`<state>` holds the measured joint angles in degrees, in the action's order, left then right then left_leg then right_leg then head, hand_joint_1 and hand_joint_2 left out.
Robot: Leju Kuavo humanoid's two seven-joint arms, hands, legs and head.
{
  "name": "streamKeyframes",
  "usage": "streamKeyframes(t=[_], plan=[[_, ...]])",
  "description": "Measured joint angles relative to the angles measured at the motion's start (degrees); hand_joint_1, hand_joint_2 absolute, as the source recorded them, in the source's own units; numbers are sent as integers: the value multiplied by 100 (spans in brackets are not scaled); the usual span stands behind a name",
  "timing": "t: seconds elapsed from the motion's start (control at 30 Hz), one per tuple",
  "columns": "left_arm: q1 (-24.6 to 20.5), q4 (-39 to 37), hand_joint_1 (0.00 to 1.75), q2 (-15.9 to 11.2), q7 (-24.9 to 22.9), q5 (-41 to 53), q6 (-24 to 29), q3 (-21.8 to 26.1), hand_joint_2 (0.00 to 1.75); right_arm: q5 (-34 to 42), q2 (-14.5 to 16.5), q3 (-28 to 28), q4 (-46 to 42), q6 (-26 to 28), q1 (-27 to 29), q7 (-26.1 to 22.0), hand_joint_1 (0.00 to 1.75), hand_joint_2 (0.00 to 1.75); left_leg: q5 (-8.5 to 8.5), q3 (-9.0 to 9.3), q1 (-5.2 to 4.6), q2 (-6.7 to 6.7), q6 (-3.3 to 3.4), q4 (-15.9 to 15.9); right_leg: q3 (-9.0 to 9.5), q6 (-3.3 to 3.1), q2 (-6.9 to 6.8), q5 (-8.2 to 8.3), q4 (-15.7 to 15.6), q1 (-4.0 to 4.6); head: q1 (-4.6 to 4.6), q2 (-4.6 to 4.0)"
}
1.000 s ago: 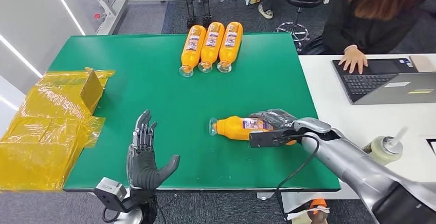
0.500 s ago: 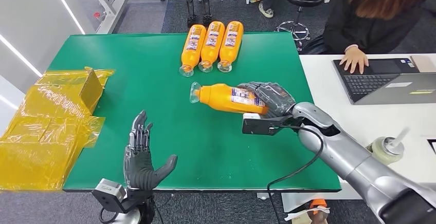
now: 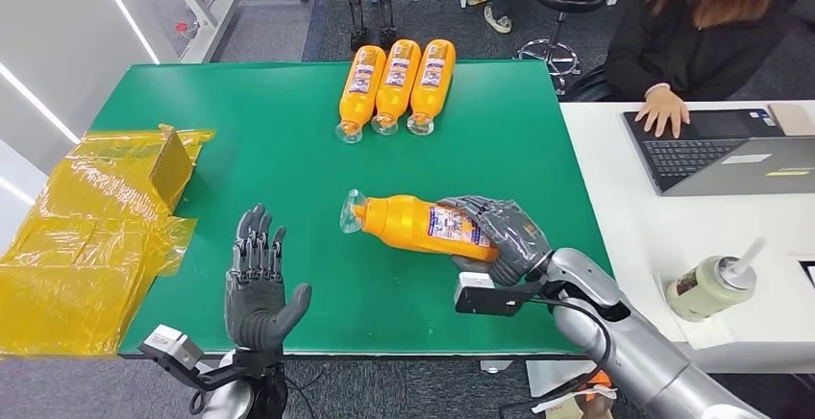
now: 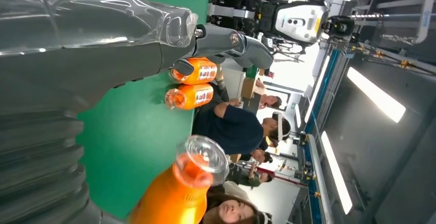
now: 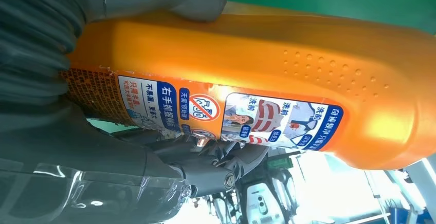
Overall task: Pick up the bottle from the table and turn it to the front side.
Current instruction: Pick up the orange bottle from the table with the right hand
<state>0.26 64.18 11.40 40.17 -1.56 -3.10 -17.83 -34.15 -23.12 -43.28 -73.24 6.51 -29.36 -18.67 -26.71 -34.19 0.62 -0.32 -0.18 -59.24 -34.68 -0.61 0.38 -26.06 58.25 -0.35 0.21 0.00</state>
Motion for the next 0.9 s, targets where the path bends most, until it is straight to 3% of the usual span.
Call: streamKeyframes(t=[0.2,0.57,0.9], plan=[[-266,-372,0,122,0,-140,-244,99,175,-311,303,223,-305,233,534,69,165,175,0,1,1,-2,0,0,0,0,-2,0,1,0,-1,0],[-485,-763,0,208,0,-349,-525,103,175,-480,562,408,-774,409,1212,-36,164,175,-1,-3,-1,0,0,0,-2,0,0,-1,-1,0,-1,0],[-619,-1031,0,276,1,-563,-820,104,175,-527,1046,409,-769,406,1347,-76,164,175,0,-1,1,2,-1,1,-3,0,0,-1,1,0,-1,0]])
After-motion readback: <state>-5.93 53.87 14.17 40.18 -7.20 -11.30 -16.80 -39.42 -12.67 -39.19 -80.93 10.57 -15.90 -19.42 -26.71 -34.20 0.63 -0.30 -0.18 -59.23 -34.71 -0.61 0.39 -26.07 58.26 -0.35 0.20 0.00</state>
